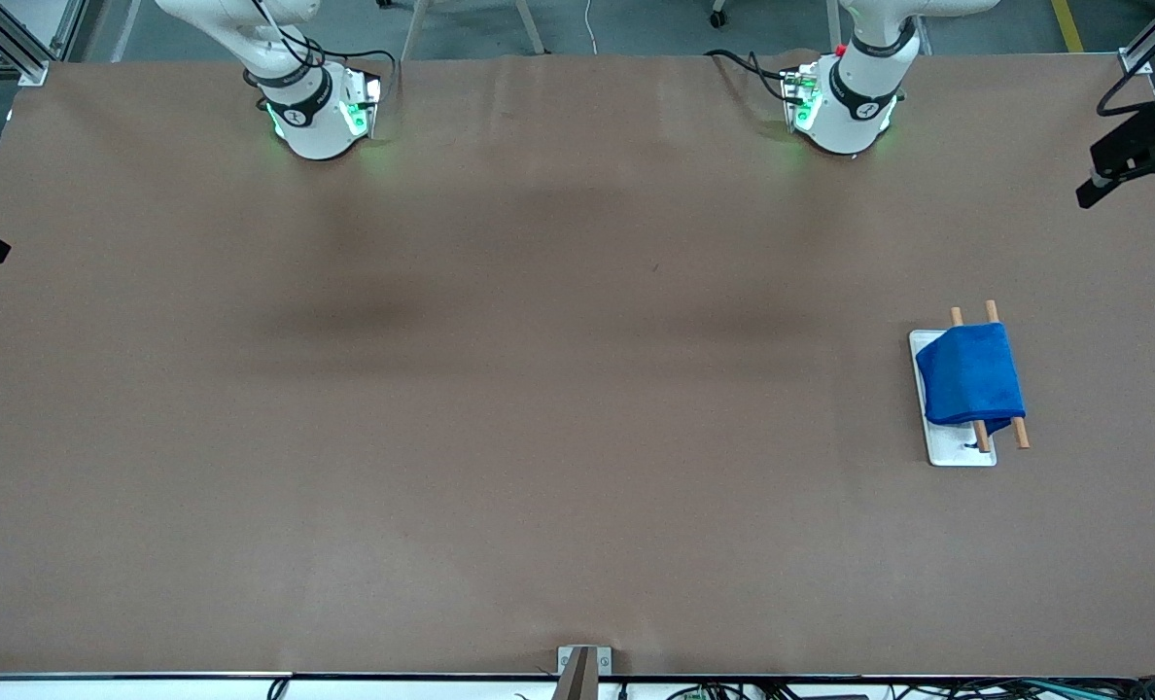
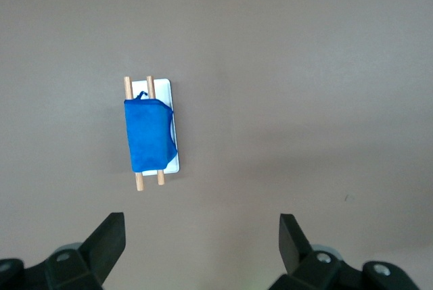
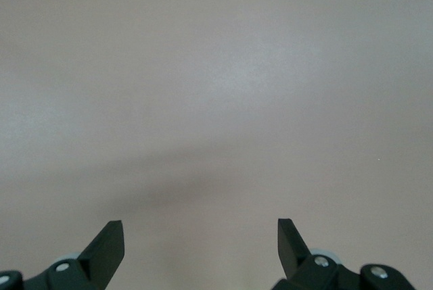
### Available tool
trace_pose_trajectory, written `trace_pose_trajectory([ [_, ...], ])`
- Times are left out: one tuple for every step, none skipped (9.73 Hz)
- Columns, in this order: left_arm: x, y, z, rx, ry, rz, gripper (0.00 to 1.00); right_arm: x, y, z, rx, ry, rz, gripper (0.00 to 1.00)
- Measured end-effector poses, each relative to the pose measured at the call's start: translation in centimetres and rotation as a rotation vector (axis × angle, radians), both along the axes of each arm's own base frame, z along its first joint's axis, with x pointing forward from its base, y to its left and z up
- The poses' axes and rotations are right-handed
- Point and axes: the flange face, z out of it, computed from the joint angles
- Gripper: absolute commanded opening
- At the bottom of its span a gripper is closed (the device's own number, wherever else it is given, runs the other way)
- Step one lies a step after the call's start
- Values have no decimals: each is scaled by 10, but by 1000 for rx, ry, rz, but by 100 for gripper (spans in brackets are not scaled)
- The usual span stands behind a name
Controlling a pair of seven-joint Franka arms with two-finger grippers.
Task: Right arm passes towel to left arm to hang
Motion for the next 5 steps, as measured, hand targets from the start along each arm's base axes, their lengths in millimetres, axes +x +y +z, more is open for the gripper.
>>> trace_pose_trajectory([
  [1, -3, -4, 3, 10, -1, 100, 0, 0, 0, 0, 0, 0, 100],
  [1, -5, -8, 6, 17, -4, 100, 0, 0, 0, 0, 0, 0, 100],
  [1, -9, -9, 14, 20, -12, 100, 0, 0, 0, 0, 0, 0, 100],
  [1, -11, -10, 21, 22, -16, 100, 0, 0, 0, 0, 0, 0, 100],
  [1, -11, -13, 31, 26, -12, 100, 0, 0, 0, 0, 0, 0, 100],
])
